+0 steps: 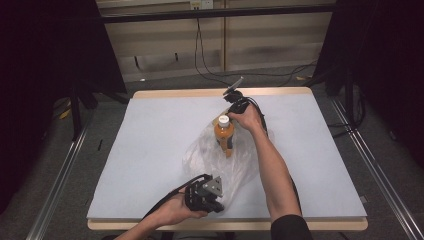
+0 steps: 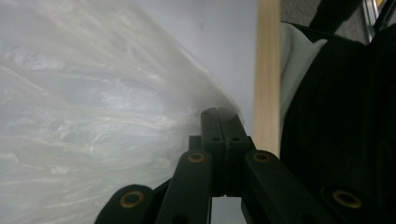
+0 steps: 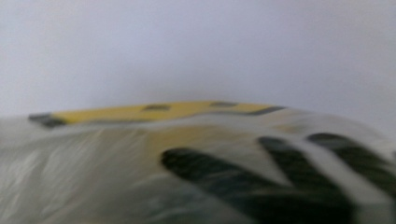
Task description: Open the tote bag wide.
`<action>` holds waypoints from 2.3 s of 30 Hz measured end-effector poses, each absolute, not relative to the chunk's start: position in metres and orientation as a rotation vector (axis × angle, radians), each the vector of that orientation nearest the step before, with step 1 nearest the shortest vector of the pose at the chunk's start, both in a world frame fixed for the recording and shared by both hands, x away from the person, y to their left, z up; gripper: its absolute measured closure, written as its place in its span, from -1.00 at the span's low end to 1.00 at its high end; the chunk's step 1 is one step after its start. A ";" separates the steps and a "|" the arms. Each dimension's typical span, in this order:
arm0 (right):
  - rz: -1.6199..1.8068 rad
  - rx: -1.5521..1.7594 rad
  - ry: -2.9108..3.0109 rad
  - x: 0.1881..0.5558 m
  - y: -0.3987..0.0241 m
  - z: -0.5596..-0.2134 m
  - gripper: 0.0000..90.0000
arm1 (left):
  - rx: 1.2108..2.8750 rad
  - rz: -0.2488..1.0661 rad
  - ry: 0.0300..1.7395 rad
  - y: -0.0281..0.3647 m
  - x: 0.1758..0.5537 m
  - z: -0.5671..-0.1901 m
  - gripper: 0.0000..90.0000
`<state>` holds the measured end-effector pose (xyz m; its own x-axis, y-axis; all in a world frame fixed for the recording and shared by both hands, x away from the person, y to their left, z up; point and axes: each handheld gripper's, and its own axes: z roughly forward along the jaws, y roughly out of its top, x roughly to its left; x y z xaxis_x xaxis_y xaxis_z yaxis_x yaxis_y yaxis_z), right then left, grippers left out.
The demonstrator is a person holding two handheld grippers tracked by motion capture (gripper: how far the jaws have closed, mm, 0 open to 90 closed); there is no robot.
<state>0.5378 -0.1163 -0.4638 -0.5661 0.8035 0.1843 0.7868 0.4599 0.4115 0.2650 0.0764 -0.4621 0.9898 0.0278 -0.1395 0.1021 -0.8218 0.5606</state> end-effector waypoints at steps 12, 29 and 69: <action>0.921 1.333 2.675 0.506 -0.137 -0.437 1.00 | 2.395 -0.148 0.245 0.091 0.292 -0.452 1.00; 1.205 1.154 2.596 0.419 -0.187 -0.411 1.00 | 2.299 -0.075 0.327 0.087 0.328 -0.434 1.00; 1.098 1.097 2.726 0.371 -0.195 -0.477 1.00 | 2.321 0.055 0.669 0.154 0.400 -0.476 1.00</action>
